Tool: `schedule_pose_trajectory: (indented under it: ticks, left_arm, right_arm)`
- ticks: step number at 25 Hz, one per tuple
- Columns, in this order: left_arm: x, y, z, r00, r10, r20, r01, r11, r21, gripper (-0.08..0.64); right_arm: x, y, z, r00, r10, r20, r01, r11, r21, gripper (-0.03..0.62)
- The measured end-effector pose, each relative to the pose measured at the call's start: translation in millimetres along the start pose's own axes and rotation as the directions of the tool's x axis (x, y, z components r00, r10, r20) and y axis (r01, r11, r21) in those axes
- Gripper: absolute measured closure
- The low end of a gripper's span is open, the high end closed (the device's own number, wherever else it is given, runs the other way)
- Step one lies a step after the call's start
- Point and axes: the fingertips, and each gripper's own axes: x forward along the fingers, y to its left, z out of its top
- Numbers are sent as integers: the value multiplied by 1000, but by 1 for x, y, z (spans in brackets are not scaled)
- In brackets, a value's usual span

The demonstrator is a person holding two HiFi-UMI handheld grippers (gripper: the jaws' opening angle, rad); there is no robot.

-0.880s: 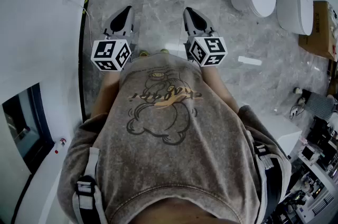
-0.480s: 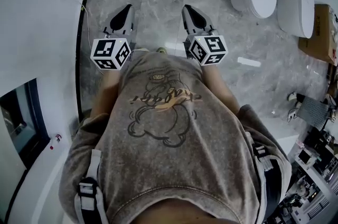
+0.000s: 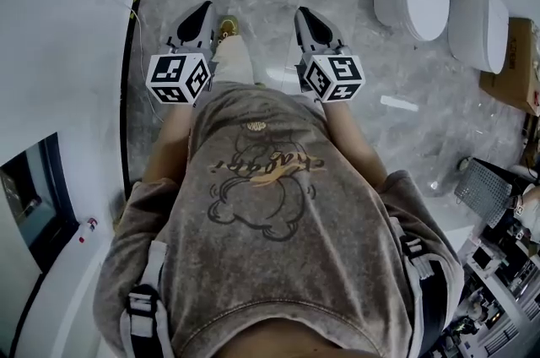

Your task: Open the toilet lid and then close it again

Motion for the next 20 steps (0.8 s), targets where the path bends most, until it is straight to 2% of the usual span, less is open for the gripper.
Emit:
schedule_pose_trajectory:
  ticks: [4, 11, 16, 20]
  left_arm:
    - [32, 28, 0, 999, -19, -27, 19, 1000, 3, 551]
    - [119, 90, -18, 994, -42, -104, 42, 999, -7, 551]
    - [176, 131, -56, 983, -59, -176, 58, 998, -15, 551]
    - [224, 159, -99, 968, -62, -242, 58, 998, -23, 551]
  right_arm:
    - [39, -14, -2, 999, -35, -20, 36, 999, 14, 565]
    - [142, -42, -22, 995, -36, -91, 38, 999, 21, 565]
    - [204, -81, -59, 986, -63, -152, 71, 996, 48, 565]
    - [253, -109, -100, 978, -58, -202, 74, 995, 74, 565]
